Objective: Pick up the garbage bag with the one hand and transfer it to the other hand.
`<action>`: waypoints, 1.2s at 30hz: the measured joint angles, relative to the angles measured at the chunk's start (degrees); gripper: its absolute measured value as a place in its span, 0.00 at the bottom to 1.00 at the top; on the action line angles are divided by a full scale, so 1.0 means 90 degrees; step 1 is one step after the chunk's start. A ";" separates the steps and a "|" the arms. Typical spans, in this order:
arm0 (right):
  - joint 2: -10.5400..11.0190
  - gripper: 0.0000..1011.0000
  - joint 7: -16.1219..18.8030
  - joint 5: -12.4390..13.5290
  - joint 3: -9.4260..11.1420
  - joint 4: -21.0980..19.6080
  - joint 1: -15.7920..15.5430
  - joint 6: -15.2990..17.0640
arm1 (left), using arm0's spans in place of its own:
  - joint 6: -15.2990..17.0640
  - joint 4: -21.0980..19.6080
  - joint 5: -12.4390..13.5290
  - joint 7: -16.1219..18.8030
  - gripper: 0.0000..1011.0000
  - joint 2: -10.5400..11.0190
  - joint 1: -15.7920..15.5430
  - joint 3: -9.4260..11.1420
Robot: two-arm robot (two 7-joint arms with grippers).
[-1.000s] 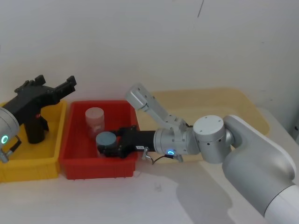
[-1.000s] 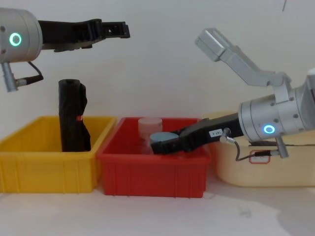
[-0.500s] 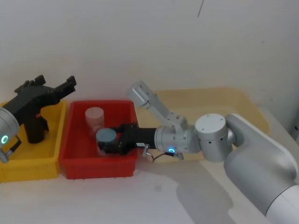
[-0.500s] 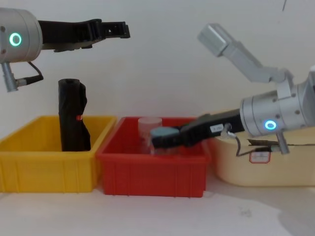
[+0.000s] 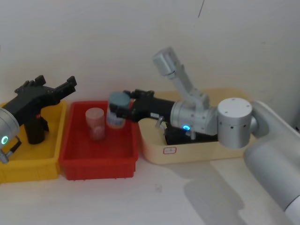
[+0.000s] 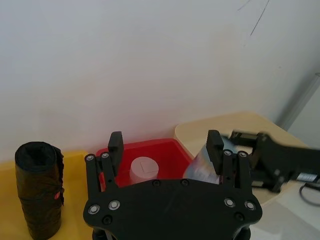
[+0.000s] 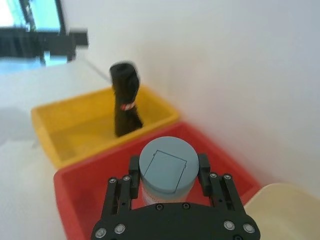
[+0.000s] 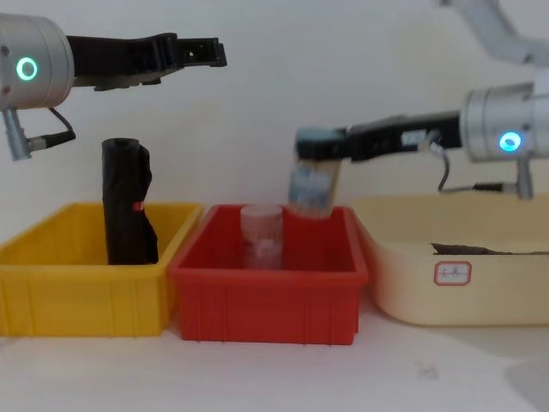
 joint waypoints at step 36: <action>0.0517 0.99 -0.1103 0.0218 0.0956 -0.0784 -0.0554 -0.0231 | 0.0000 0.0000 -0.0001 0.0000 0.99 0.0000 0.0000 0.0000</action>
